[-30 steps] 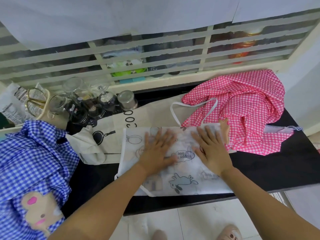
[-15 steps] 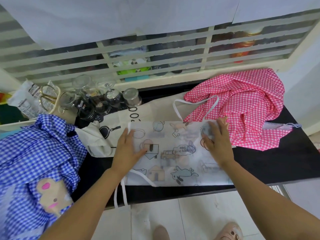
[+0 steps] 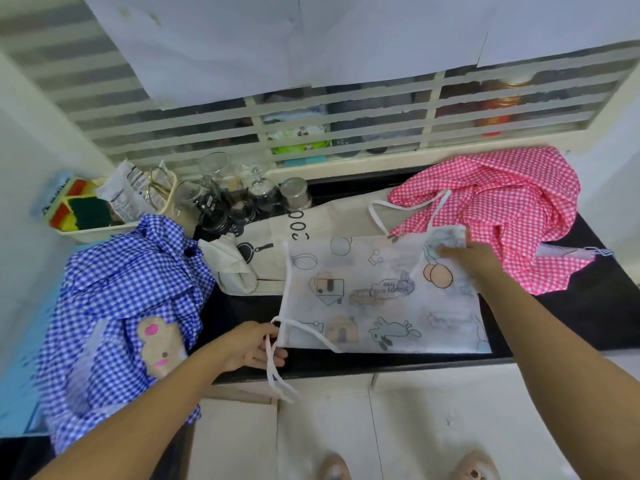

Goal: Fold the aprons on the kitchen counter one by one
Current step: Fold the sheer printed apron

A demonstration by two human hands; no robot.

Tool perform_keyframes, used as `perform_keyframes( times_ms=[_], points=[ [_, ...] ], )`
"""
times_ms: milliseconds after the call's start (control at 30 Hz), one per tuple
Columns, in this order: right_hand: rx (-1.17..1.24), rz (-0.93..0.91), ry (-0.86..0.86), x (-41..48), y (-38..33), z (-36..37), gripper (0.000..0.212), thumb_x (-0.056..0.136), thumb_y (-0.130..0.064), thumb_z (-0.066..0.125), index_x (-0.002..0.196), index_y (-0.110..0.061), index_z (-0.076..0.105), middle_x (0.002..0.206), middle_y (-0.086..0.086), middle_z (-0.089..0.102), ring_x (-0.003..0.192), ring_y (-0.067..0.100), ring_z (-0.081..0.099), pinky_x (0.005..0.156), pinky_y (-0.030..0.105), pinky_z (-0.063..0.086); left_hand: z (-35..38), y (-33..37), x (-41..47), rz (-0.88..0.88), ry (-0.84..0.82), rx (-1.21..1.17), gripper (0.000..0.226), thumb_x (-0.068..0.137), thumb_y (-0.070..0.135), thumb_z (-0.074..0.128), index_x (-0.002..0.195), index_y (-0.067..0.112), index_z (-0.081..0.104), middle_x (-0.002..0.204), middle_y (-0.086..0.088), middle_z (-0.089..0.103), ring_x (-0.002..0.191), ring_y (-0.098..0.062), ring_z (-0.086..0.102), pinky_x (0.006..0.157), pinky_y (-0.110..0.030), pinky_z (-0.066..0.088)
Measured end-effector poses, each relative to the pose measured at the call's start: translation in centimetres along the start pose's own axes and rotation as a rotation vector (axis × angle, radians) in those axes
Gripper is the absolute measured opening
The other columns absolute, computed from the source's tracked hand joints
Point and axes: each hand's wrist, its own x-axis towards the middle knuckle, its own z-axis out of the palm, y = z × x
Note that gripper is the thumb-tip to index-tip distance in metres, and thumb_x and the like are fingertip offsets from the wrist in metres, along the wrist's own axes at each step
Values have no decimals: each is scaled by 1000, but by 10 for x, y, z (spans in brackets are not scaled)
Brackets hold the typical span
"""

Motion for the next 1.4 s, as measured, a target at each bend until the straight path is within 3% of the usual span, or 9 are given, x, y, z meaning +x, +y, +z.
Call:
perform_keyframes(
  times_ms=[233, 367, 567, 767, 900, 1033, 1167, 1267, 1400],
  points=[
    [117, -35, 5, -16, -13, -60, 19, 86, -20, 69, 100, -15, 59, 85, 3, 62, 72, 17, 59, 59, 27, 47, -11, 21, -18, -59, -130, 302, 14, 83, 14, 73, 76, 8, 63, 52, 0, 47, 50, -10, 44, 60, -24, 46],
    [331, 72, 63, -11, -1, -101, 38, 82, -29, 71, 113, -10, 60, 111, 10, 64, 93, 27, 62, 79, 40, 54, -22, 97, -26, 313, 283, 337, 15, 84, 16, 71, 83, 3, 65, 60, -7, 53, 52, -14, 47, 53, -24, 46],
    [735, 312, 53, -54, 58, -90, 44, 85, -13, 68, 124, 3, 56, 117, 17, 63, 91, 26, 64, 76, 36, 54, 29, 188, -38, 762, 850, 613, 60, 84, 16, 69, 138, 6, 44, 132, -21, 49, 125, -37, 44, 104, -41, 34],
    [888, 456, -132, -100, 92, -59, 33, 89, -12, 62, 120, 0, 58, 105, 18, 70, 84, 26, 71, 65, 34, 60, 150, 115, -25, 911, 113, 1348, 93, 85, 32, 70, 153, 17, 8, 160, -5, 6, 147, -20, 10, 113, -21, 2],
    [990, 536, -269, -119, 87, -65, 22, 93, -12, 58, 111, -1, 61, 103, 20, 71, 84, 27, 72, 63, 33, 60, 175, 38, 23, 1074, 175, 1676, 106, 75, 59, 68, 153, 14, 14, 159, -8, 10, 143, -27, 25, 119, -40, -5],
    [143, 481, -587, -129, 75, -82, 38, 89, -40, 61, 91, -3, 68, 85, 15, 73, 70, 22, 69, 78, 34, 58, 173, 3, 47, 1188, 275, 1625, 100, 75, 49, 66, 154, 15, 13, 160, -9, -7, 141, -22, 31, 117, -37, 20],
    [-790, 61, -789, -127, 58, -98, 37, 84, -51, 64, 62, -21, 65, 67, -7, 68, 59, 6, 61, 69, 18, 54, 170, -8, 51, 1154, 256, 1560, 97, 71, 47, 70, 152, 18, 25, 161, -9, -4, 137, -24, 39, 116, -34, 9],
    [-1065, -557, -642, -113, 51, -102, 30, 83, -50, 66, 106, -32, 61, 122, -14, 58, 111, 3, 53, 99, 25, 45, 170, -7, 53, 1110, 198, 1519, 99, 71, 47, 69, 153, 20, 20, 161, -5, -2, 144, -21, 23, 116, -32, 9],
    [-1319, -947, -873, -63, 55, -107, 108, 76, -44, 74, 151, -37, -3, 154, -13, -21, 141, 12, -25, 112, 31, -10, 173, -5, 52, 1066, 216, 1445, 109, 68, 45, 76, 154, 17, 14, 161, -2, 11, 142, -15, 20, 117, -29, 8]
  ],
)
